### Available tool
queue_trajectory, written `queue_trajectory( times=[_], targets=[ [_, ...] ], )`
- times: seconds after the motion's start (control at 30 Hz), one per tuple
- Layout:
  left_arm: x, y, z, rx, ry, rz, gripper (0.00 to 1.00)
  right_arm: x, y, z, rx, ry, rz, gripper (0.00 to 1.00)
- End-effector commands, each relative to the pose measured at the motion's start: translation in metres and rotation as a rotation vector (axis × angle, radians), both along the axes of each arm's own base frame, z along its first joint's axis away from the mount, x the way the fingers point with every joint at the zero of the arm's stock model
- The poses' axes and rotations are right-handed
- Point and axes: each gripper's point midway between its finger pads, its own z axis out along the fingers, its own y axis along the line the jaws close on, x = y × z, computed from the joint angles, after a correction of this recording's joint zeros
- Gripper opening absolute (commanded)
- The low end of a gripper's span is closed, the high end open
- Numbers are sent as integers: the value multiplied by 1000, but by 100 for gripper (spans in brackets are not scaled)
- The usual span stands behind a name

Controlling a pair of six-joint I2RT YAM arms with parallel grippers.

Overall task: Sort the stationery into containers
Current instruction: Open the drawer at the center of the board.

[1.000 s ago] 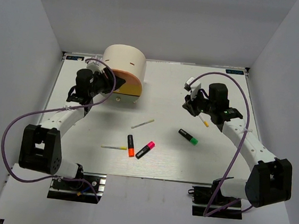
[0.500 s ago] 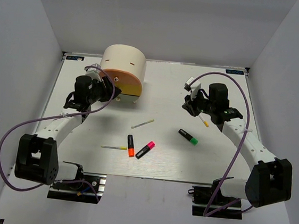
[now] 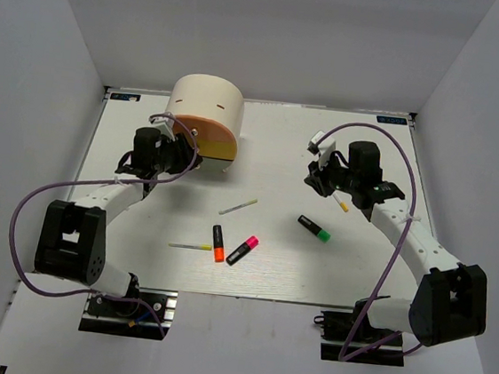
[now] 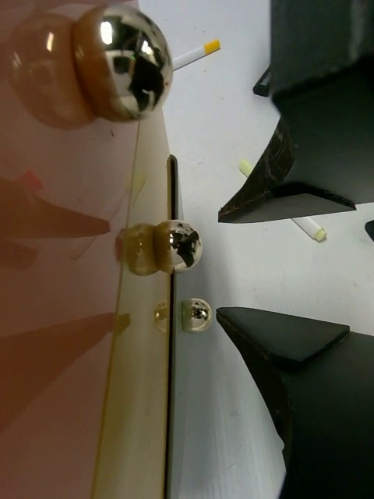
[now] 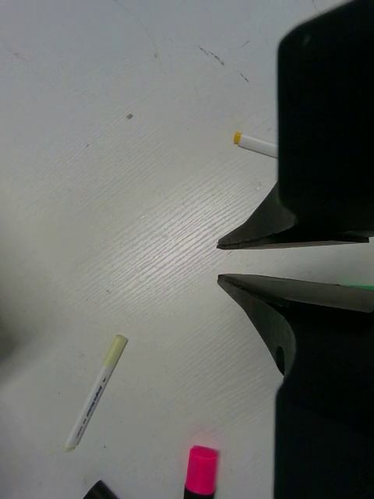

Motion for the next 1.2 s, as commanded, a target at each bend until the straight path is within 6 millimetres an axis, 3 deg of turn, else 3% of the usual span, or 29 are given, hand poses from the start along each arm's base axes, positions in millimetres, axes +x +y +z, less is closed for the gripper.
queue_trajectory(
  times=[0.0,0.2,1.07,1.17],
  targets=[
    [16,-4,30,7,-108,-19,58,2,-1,8,12,-34,2,25],
    [24,-3,41,11,-168,-13,56,3,-3,6,10,-29,-3,25],
    [40,-1,37,11,-150,24,51,2,-4,7,17,-30,-6,25],
    [41,-1,39,9,-161,24,40,3,-5,6,16,-28,-10,25]
  ],
)
